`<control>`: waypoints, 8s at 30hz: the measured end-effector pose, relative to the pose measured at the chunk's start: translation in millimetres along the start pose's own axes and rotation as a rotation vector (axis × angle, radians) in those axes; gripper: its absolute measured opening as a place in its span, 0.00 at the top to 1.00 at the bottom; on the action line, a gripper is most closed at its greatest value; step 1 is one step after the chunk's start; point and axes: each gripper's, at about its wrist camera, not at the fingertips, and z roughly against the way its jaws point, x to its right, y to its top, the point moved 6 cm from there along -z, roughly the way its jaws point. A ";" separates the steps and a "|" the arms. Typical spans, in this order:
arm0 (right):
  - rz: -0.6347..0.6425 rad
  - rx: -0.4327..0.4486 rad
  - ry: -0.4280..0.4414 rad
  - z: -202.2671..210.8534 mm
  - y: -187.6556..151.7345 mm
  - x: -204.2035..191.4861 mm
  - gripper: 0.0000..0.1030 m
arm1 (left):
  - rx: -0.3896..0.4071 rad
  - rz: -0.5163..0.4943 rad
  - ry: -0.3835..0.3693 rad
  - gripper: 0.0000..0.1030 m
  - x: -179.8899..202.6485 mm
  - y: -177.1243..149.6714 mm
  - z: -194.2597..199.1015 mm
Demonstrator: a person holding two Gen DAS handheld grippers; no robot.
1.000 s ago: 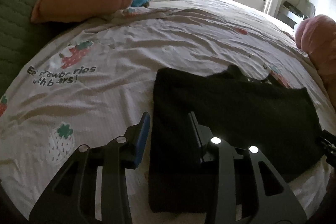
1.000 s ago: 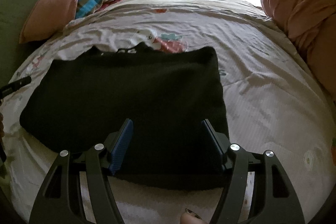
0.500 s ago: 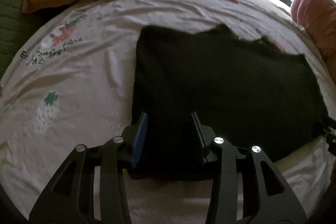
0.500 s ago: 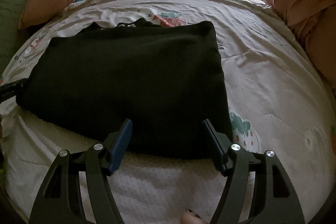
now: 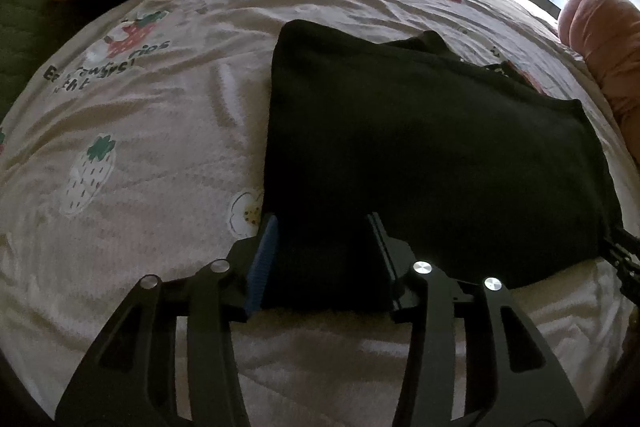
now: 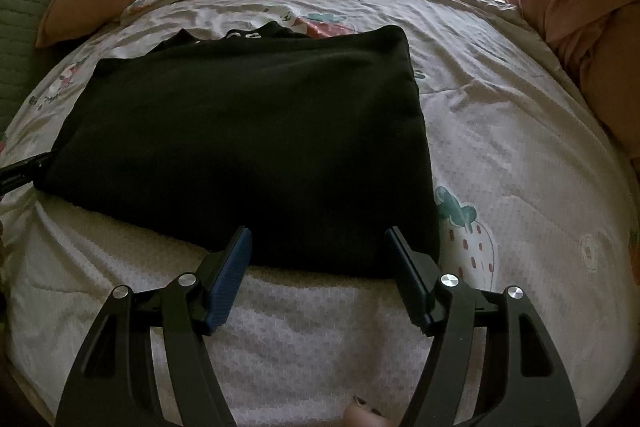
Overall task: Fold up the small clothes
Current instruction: 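Press the folded shirt edge with both open tools, then withdraw them, then grasp the edge of the folded black shirt with both tools and lift it, then fold the lifted shirt half over onto the other half with both tools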
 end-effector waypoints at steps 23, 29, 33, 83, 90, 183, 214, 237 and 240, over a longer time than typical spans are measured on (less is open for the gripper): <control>0.154 0.076 0.068 28.2 11.7 -67.6 0.13 | 0.050 0.126 -0.003 0.11 -38.8 6.6 26.2; 0.243 0.094 0.119 30.5 19.8 -114.7 0.11 | 0.056 0.159 0.011 0.09 -53.3 9.9 28.3; 0.290 0.098 0.145 29.5 22.1 -142.3 0.11 | 0.057 0.164 0.031 0.09 -59.2 11.4 28.8; 0.737 0.251 -0.055 -59.8 59.8 -286.1 0.16 | 0.017 0.280 -0.053 0.09 -86.6 91.2 -52.2; 0.750 0.339 -0.054 -47.8 60.5 -289.4 0.59 | -0.008 0.280 -0.115 0.09 -77.4 98.2 -63.9; -0.375 0.160 0.412 4.4 12.3 0.3 0.81 | -0.001 0.128 -0.442 0.33 199.8 113.0 -5.4; -0.305 -0.024 0.553 -15.5 72.7 31.1 0.78 | -0.022 -0.009 -0.294 0.33 169.2 51.3 -15.8; -0.196 0.044 0.336 -18.0 71.0 62.8 0.77 | -0.052 -0.124 -0.296 0.24 205.0 31.4 -13.1; -0.186 0.046 0.304 -15.3 72.3 59.8 0.72 | -0.049 -0.123 -0.292 0.24 204.6 30.9 -12.0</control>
